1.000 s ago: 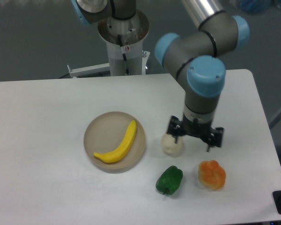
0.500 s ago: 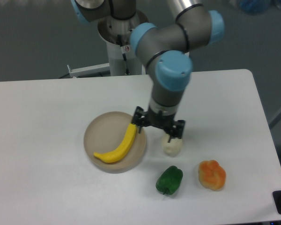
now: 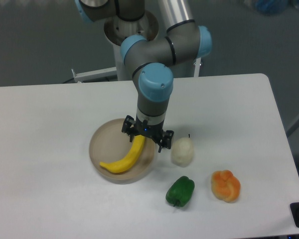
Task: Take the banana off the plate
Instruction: 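Move the open gripper over the yellow banana on the plate, then lower the gripper onto the banana and close on it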
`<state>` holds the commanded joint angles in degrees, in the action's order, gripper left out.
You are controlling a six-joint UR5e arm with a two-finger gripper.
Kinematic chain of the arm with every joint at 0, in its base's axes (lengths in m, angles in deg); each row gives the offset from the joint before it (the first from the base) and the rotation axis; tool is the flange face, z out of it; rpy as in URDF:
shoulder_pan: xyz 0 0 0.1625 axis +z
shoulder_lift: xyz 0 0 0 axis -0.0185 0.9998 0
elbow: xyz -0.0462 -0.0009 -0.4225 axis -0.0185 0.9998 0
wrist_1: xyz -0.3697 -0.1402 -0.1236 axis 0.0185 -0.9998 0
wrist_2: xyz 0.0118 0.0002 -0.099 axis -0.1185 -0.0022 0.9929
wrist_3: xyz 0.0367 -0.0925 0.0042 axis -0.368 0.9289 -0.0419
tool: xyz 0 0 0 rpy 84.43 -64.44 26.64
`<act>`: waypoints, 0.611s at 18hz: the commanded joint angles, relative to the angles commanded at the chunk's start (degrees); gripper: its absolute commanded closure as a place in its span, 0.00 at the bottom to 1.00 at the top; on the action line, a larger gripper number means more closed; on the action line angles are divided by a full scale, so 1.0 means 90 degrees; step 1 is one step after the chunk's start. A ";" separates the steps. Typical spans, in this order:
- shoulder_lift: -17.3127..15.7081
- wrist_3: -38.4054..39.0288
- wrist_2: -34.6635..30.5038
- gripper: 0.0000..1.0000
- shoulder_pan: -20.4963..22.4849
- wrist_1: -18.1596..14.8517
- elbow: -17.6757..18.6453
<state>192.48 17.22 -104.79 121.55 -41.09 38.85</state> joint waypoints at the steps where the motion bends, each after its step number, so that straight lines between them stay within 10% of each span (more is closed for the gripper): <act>1: 0.0039 0.0078 -0.0029 0.00 -0.0029 0.0118 0.0020; 11: 0.0469 0.0274 -0.0498 0.00 -0.0352 0.0704 0.0351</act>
<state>196.70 19.68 -109.28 118.38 -34.76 42.02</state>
